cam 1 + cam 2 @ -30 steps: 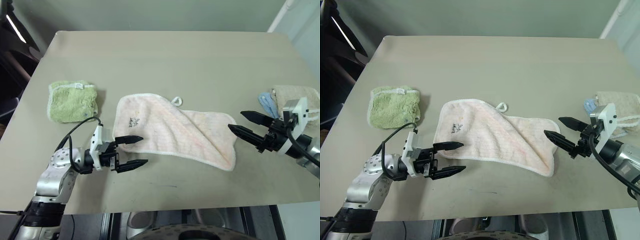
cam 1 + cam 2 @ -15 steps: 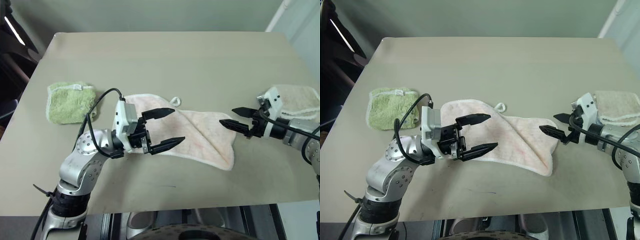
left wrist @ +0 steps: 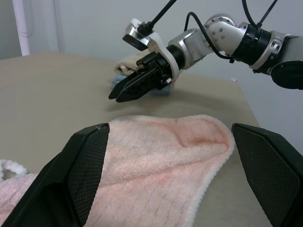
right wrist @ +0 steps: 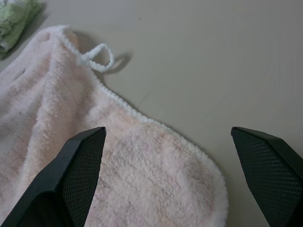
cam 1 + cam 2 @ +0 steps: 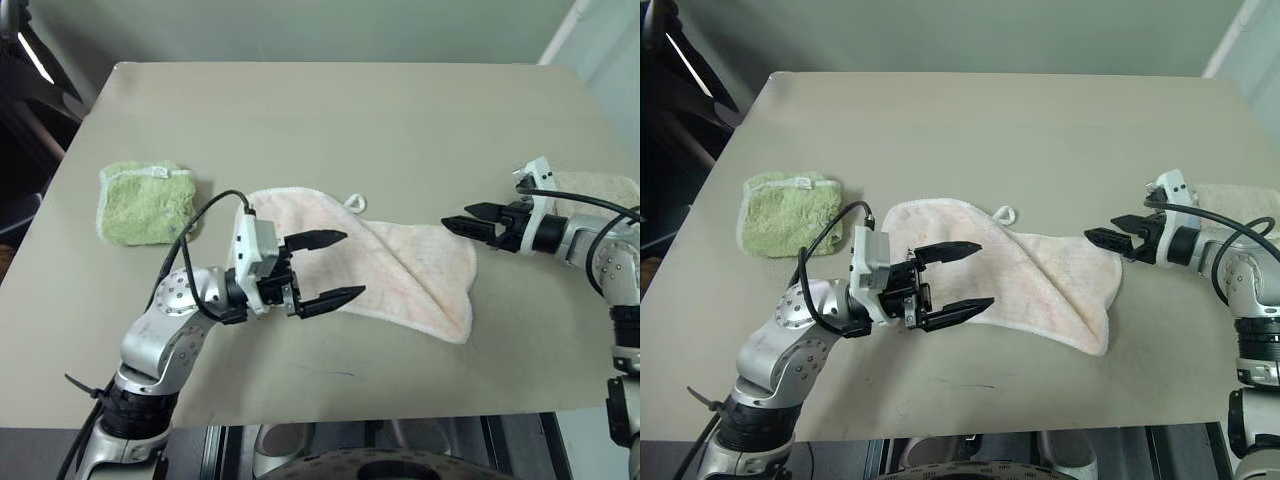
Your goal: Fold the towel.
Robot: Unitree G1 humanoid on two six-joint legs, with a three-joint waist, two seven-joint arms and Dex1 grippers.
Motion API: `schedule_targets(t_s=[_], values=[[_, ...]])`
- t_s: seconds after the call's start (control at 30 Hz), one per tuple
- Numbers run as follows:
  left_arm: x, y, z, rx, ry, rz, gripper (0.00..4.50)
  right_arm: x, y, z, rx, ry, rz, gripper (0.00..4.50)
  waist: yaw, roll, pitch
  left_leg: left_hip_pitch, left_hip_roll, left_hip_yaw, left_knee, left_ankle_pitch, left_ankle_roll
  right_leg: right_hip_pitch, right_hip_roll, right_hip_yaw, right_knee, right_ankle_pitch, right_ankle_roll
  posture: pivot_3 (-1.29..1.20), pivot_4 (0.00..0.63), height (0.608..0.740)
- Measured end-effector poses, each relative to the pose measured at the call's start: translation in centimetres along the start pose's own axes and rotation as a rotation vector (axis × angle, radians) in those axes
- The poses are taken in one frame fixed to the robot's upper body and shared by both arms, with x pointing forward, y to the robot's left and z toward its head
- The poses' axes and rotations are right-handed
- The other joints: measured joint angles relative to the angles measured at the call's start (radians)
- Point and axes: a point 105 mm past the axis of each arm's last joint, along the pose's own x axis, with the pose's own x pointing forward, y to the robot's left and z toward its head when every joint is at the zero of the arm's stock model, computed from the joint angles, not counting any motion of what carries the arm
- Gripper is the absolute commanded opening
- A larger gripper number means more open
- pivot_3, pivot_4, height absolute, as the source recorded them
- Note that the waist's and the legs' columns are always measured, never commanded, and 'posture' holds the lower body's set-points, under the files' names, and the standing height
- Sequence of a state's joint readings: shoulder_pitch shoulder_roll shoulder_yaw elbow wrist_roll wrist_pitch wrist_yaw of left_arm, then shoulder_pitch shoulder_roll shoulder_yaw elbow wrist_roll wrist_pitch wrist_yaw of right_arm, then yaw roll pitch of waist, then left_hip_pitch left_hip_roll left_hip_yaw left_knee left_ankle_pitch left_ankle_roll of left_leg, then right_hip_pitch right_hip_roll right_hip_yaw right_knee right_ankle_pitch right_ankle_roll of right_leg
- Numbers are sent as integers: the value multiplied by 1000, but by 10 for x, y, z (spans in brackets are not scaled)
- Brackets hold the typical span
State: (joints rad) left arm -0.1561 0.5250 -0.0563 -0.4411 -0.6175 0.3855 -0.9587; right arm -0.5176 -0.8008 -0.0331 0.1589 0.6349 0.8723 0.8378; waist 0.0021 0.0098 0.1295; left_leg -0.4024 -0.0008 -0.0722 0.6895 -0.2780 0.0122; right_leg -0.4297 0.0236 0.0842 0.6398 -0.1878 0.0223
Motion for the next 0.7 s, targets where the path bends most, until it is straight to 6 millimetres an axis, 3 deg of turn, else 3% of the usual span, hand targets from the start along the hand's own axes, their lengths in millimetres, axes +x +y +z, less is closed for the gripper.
schedule_targets(t_s=[0.13, 0.27, 0.7], values=[[3, 0, 0, 16, 10, -11, 4500, -1, -9, -3, 42, 36, 13, 4482, 0, 0, 0, 0, 0, 0, 0, 0, 0, 0, 0, 0, 0, 0, 0, 0, 150, 733], [0, 1, -2, 15, 15, -18, 4500, -3, -22, -26, 83, 141, 4, 4482, 1, 0, 0, 0, 0, 0, -1, 0, 0, 0, 0, 0, 0, 0, 0, 0, 150, 733], [-6, 0, -6, 19, 38, -14, 4500, 2, -16, -26, 127, 153, 86, 4482, -2, -1, -1, 4, 1, 0, -6, 1, -1, 2, 0, -1, 1, -4, -8, 0, 150, 733]])
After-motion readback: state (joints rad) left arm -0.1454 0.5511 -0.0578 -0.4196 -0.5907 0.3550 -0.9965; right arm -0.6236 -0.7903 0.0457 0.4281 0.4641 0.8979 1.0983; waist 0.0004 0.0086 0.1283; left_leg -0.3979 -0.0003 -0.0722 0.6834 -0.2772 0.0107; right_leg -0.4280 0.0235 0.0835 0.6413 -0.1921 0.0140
